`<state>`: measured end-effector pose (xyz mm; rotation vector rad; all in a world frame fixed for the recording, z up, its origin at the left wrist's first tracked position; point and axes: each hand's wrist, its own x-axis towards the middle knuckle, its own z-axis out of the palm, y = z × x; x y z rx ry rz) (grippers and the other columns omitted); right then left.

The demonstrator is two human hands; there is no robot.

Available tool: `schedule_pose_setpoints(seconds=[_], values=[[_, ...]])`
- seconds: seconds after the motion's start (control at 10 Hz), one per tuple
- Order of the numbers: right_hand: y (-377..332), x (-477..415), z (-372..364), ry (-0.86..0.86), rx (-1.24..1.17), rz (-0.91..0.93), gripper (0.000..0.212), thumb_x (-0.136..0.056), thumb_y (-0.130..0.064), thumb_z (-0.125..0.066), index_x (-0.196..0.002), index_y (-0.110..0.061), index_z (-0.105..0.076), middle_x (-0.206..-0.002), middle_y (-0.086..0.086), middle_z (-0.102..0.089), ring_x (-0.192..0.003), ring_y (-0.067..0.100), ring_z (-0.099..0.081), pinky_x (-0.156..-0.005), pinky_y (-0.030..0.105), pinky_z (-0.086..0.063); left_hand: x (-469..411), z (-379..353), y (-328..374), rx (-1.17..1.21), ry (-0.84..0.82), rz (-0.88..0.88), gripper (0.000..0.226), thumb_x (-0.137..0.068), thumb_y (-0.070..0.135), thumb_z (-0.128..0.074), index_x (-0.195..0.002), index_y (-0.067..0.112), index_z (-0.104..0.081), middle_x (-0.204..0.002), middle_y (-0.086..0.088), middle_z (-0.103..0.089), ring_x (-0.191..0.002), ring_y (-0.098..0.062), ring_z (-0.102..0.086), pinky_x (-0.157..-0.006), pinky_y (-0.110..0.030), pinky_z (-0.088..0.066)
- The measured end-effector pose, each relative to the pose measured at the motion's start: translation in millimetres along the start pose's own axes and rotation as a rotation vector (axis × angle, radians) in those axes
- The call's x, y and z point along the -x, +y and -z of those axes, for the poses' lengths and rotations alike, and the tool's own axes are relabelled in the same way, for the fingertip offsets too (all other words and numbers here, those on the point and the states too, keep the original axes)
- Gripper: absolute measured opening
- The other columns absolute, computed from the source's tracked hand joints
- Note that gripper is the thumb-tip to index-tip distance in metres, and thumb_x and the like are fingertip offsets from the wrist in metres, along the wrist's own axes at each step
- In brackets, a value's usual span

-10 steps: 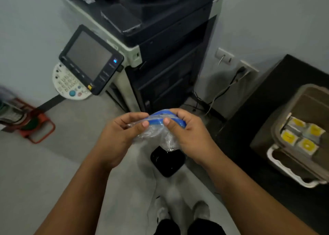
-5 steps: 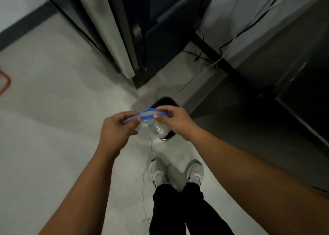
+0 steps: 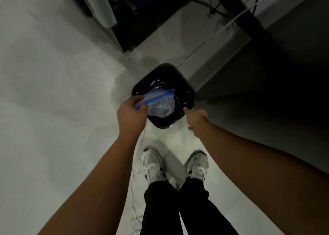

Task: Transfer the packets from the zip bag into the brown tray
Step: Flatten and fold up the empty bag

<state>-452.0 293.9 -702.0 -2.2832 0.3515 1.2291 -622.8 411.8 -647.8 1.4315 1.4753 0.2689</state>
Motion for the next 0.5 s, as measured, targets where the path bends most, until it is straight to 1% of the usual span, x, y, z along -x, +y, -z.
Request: schedule_pose_setpoints(seconds=[0.1, 0.2, 0.3, 0.4, 0.5], values=[[3, -24, -8, -0.086, -0.047, -0.019, 0.043, -0.100, -0.025, -0.064, -0.131, 0.004, -0.058, -0.131, 0.026, -0.065, -0.113, 0.039, -0.069, -0.095, 0.050, -0.059, -19, -36, -5, -0.169, -0.071, -0.056, 0.033, -0.093, 0.014, -0.058, -0.123, 0.018, -0.068, -0.105, 0.002, -0.070, -0.091, -0.014, -0.064, -0.073, -0.009, -0.042], [9, -42, -13, -0.125, -0.164, -0.058, 0.039, -0.100, -0.011, -0.061, -0.134, 0.006, -0.055, -0.132, 0.026, -0.064, -0.101, 0.032, -0.071, -0.083, 0.039, -0.064, -37, -66, -15, -0.218, -0.142, -0.050, 0.032, -0.095, 0.012, -0.053, -0.124, 0.018, -0.066, -0.108, -0.006, -0.072, -0.096, -0.022, -0.067, -0.076, -0.021, -0.044], [10, -48, -14, -0.124, -0.278, -0.088, 0.034, -0.102, 0.000, -0.054, -0.135, 0.007, -0.054, -0.121, 0.026, -0.066, -0.088, 0.029, -0.068, -0.059, 0.030, -0.062, -47, -84, -23, -0.258, -0.214, -0.022, 0.033, -0.096, 0.012, -0.052, -0.127, 0.017, -0.061, -0.111, -0.009, -0.070, -0.099, -0.027, -0.066, -0.079, -0.024, -0.046], [8, -48, -14, -0.128, -0.415, -0.139, 0.031, -0.102, 0.006, -0.048, -0.132, 0.006, -0.057, -0.111, 0.027, -0.067, -0.092, 0.038, -0.069, -0.041, 0.028, -0.056, -51, -89, -25, -0.368, -0.318, -0.062, 0.039, -0.099, 0.015, -0.052, -0.139, 0.015, -0.053, -0.126, -0.012, -0.065, -0.115, -0.032, -0.061, -0.093, -0.028, -0.043], [9, -46, -14, -0.171, -0.373, -0.150, 0.036, -0.106, -0.005, -0.043, -0.141, 0.003, -0.051, -0.135, 0.027, -0.059, -0.124, 0.041, -0.062, -0.062, 0.034, -0.060, -43, -77, -18, -0.408, -0.343, -0.088, 0.044, -0.100, 0.012, -0.049, -0.144, 0.014, -0.047, -0.131, -0.015, -0.062, -0.118, -0.036, -0.059, -0.100, -0.037, -0.044]])
